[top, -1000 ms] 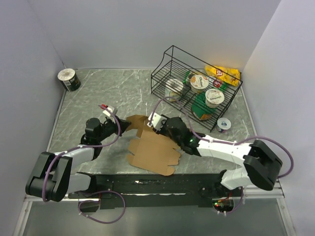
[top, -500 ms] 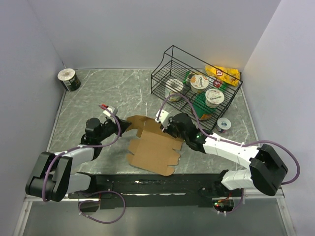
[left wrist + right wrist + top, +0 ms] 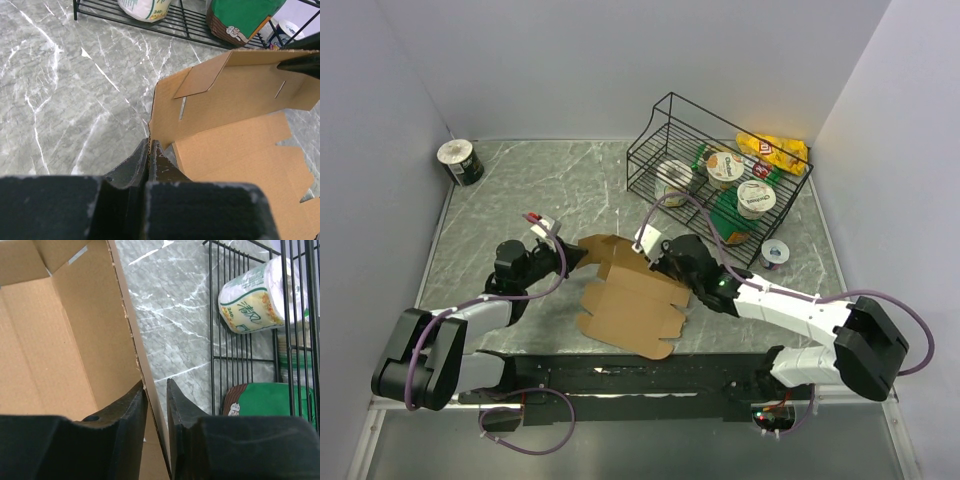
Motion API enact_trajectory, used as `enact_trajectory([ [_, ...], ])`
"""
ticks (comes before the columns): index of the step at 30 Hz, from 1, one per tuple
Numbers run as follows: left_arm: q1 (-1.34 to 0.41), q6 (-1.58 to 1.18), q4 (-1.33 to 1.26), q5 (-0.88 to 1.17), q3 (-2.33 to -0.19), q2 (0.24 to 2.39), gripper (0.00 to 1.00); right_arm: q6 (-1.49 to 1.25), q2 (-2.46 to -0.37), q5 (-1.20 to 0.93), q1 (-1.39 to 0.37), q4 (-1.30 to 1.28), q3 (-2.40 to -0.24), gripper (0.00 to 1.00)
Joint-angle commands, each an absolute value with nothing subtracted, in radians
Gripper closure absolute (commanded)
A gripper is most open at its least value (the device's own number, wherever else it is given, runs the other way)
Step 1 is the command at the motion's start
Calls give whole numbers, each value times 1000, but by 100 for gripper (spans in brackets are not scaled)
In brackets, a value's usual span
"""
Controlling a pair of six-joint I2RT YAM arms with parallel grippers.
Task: Fold the paper box
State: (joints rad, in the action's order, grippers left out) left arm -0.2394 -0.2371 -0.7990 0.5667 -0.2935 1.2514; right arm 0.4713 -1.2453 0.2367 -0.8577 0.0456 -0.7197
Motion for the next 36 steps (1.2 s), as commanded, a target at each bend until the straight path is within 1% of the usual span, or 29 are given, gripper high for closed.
enact_trajectory([
  [1,-245,-218,-819,555,-328,1249,99,517,-1275,327,-908,81,-742,76],
  [2,-248,-218,-809,552,-334,1250,99,541,-1285,386,-937,87,-739,78],
  [3,-250,-218,-805,542,-336,1252,99,552,-1296,414,-952,109,-732,88],
  [5,-255,-221,-798,532,-339,1253,99,590,-1334,486,-976,133,-726,95],
  [8,-258,-230,-790,519,-345,1259,99,652,-1399,560,-1031,199,-710,100],
  [9,-258,-233,-790,514,-347,1261,99,669,-1413,613,-1054,225,-695,100],
  [13,-259,-253,-779,509,-350,1272,96,722,-1477,682,-1087,357,-667,100],
  [15,-261,-261,-769,514,-359,1279,90,761,-1502,701,-1092,396,-657,100],
  [16,-259,-273,-759,515,-360,1288,80,776,-1511,722,-1097,414,-654,100],
  [18,-259,-284,-752,518,-365,1296,70,824,-1537,739,-1100,469,-646,100],
  [19,-259,-302,-743,512,-365,1296,50,837,-1542,742,-1098,486,-641,100],
  [20,-259,-310,-736,491,-365,1293,41,850,-1545,745,-1100,511,-638,100],
  [21,-258,-314,-732,486,-362,1287,35,851,-1543,747,-1100,526,-629,100],
  [22,-255,-319,-727,482,-361,1266,25,854,-1540,747,-1100,535,-624,100],
  [24,-244,-325,-718,485,-353,1237,18,870,-1532,755,-1100,578,-606,100],
  [25,-238,-334,-715,491,-353,1200,12,880,-1532,759,-1100,597,-598,100],
  [27,-206,-366,-726,512,-350,1166,7,920,-1545,773,-1098,662,-578,100],
  [30,-158,-418,-736,514,-376,1124,6,979,-1565,790,-1100,748,-561,100],
  [33,-118,-483,-759,448,-420,1152,7,986,-1560,781,-1100,750,-561,100],
  [36,-92,-497,-737,439,-489,1251,8,971,-1542,769,-1101,733,-561,100],
])
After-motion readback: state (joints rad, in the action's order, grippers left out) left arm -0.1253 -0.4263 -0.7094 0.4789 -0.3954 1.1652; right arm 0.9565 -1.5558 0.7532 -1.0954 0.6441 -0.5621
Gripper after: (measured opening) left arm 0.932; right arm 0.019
